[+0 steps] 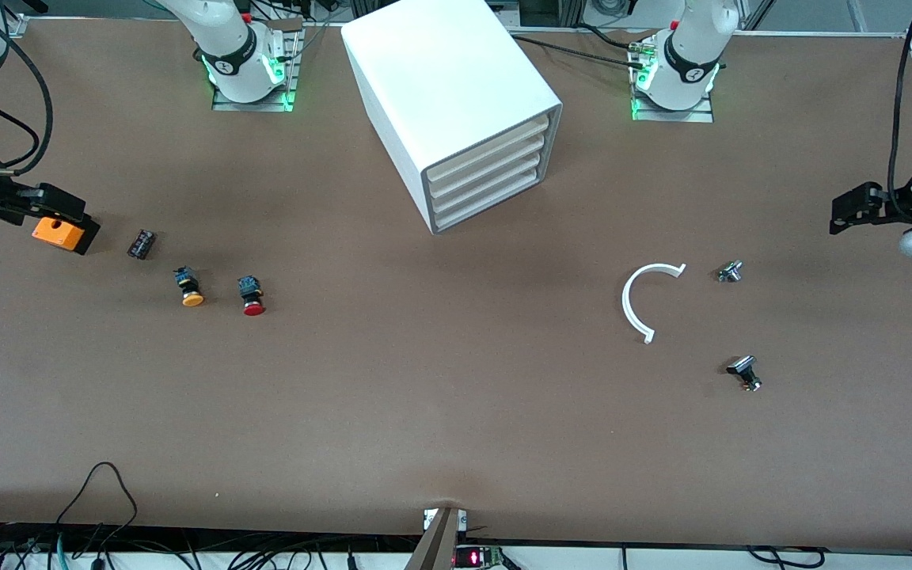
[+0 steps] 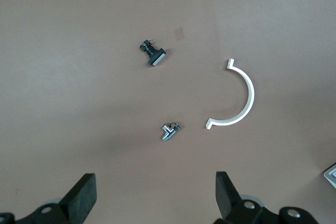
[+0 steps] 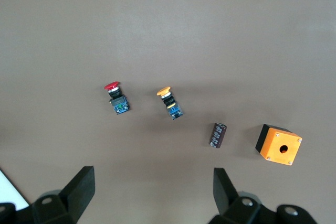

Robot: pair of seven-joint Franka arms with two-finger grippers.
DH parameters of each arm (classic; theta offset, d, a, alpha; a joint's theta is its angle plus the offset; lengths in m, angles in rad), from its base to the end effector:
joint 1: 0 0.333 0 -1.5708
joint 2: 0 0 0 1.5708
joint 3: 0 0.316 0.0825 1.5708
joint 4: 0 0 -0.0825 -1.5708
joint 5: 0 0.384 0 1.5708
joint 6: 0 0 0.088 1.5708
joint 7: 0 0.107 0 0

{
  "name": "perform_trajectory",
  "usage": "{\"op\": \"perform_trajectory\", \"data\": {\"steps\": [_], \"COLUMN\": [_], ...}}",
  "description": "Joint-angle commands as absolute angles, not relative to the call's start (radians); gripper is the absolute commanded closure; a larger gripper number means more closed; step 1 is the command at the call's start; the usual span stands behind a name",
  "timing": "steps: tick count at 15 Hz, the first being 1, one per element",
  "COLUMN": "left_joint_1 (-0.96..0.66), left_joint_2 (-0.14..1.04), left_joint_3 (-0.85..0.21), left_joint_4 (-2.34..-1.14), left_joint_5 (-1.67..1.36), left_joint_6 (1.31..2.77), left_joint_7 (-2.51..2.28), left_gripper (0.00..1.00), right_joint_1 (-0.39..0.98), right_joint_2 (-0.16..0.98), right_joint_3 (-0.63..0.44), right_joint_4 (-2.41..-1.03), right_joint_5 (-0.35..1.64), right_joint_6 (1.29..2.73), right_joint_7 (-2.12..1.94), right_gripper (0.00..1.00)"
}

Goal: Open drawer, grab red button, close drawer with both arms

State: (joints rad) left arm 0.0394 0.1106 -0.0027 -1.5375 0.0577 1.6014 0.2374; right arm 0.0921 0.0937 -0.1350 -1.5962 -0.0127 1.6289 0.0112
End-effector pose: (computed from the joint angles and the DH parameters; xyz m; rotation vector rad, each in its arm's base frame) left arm 0.5884 0.0277 0.5797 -3.0740 0.3143 0.0836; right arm 0.5835 -0.0231 0.5645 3.1148 -0.0822 -0.0944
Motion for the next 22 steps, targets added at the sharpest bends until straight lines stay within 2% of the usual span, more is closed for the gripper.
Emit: {"op": "perform_trajectory", "data": {"steps": [1,5,22], "left_joint_1": [0.043,0.083,0.068], "left_joint_2": [0.048,0.048,0.054], "left_joint_3": [-0.006,-0.006,-0.014], "left_joint_4": [-1.624,-1.628,-1.603], "left_joint_5": [0.075,0.002,0.002], "left_joint_6": [1.646,1.638,1.595], "left_joint_7": [0.253,0.25,0.192], "left_gripper": [0.0,0.0,0.0], "right_joint_1": [0.09,0.09,0.089], "right_joint_2": [0.083,0.089,0.09], "right_joint_3": [-0.13,-0.13,-0.133], "right_joint_4": [-1.611,-1.611,-1.606], "right_joint_5": [0.002,-0.002,-0.006], "right_joint_6": [1.628,1.625,1.634], "right_joint_7": [-0.006,-0.006,-0.006], "right_gripper": [0.0,0.0,0.0]}}
